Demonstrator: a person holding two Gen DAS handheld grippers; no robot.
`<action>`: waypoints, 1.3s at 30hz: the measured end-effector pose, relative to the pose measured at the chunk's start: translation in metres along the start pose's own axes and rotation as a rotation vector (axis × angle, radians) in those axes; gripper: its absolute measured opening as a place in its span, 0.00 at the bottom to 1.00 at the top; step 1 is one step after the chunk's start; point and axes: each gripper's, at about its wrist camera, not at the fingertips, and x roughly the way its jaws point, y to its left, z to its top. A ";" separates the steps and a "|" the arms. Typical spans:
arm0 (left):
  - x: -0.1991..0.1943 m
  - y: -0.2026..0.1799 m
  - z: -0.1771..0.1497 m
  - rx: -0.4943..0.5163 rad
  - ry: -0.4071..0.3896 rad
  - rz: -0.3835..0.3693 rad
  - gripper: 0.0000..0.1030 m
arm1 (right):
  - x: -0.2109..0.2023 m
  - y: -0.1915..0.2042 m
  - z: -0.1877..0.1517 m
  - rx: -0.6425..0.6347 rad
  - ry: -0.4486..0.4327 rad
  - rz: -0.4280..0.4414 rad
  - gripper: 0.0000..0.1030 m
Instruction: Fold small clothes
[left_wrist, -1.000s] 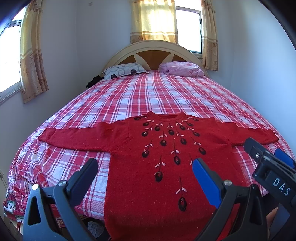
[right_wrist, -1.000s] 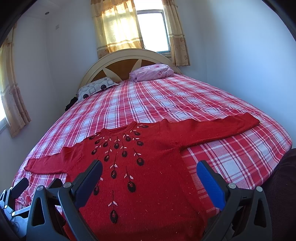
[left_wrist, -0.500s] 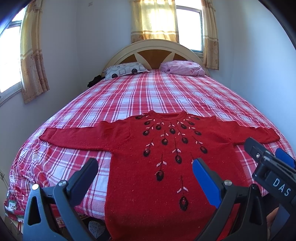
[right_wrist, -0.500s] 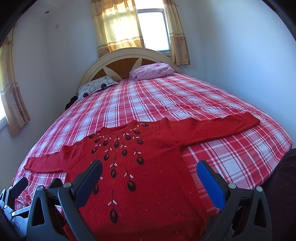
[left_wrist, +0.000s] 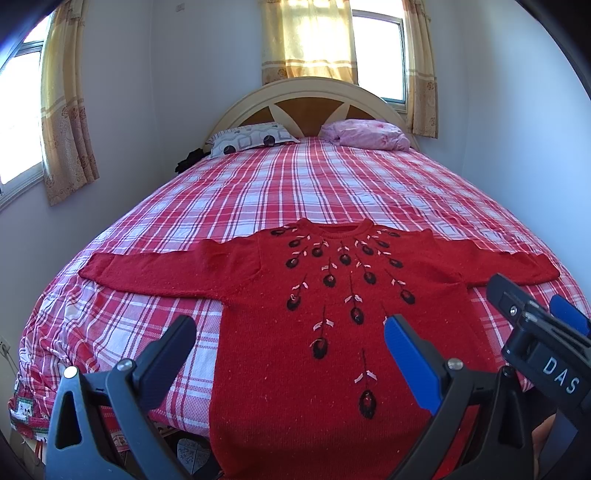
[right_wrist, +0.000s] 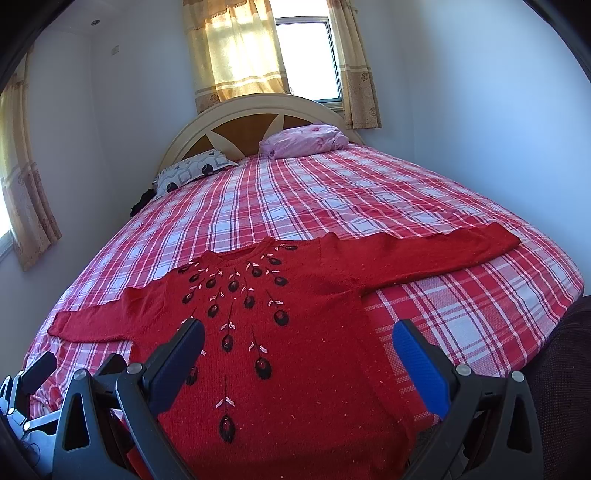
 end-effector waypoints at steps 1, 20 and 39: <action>0.000 0.000 0.000 0.000 0.000 0.000 1.00 | 0.000 0.000 0.000 0.001 0.001 0.000 0.99; 0.002 -0.002 -0.003 0.005 0.007 0.001 1.00 | 0.001 0.002 -0.002 -0.005 0.004 0.000 0.99; 0.006 -0.007 -0.006 0.011 0.021 0.005 1.00 | 0.006 0.001 -0.005 -0.002 0.020 0.000 0.99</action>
